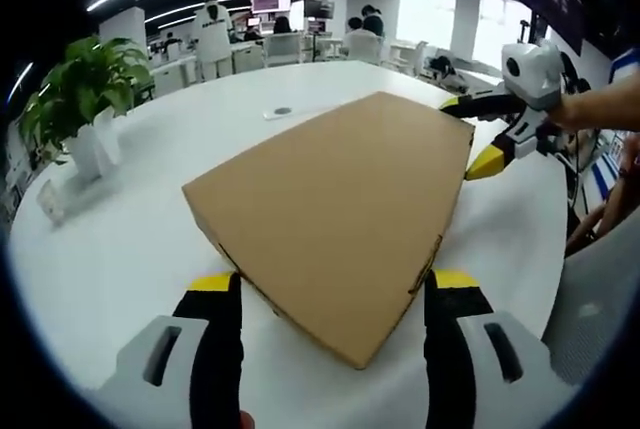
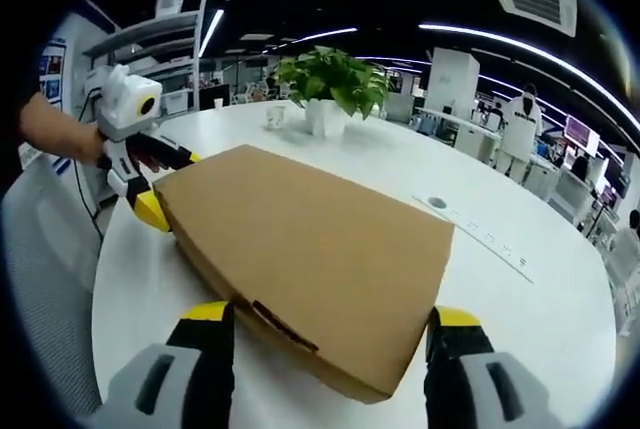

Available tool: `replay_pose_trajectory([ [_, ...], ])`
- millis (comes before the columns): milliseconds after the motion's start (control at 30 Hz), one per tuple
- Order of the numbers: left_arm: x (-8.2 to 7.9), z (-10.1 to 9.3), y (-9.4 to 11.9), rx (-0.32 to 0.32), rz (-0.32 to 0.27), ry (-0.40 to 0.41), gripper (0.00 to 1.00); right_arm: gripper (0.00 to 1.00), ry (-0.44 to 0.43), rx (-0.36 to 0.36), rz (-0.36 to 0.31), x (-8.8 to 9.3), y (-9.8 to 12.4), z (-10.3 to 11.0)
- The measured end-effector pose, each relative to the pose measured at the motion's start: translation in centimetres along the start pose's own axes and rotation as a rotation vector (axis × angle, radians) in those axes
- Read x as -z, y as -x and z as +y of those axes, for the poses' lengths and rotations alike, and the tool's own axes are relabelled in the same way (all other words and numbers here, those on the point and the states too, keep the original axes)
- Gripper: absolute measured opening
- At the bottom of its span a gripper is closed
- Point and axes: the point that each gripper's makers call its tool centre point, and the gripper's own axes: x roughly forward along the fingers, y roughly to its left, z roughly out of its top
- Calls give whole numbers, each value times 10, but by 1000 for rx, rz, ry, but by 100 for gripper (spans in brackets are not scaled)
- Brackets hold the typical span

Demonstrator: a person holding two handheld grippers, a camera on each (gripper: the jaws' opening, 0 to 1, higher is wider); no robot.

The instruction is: Operate the shoe box by opening the lid, removing the specified soft item, and placing it in the target area until the item is outside and the box remains undamaged.

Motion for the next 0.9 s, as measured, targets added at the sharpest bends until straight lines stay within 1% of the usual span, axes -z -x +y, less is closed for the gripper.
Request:
replay_pose_trajectory([
  [633, 7, 20, 8, 61, 45, -57, 73, 76, -46, 64, 5, -6, -5, 25],
  [900, 11, 32, 11, 77, 78, -99, 72, 76, -63, 87, 4, -10, -9, 34],
])
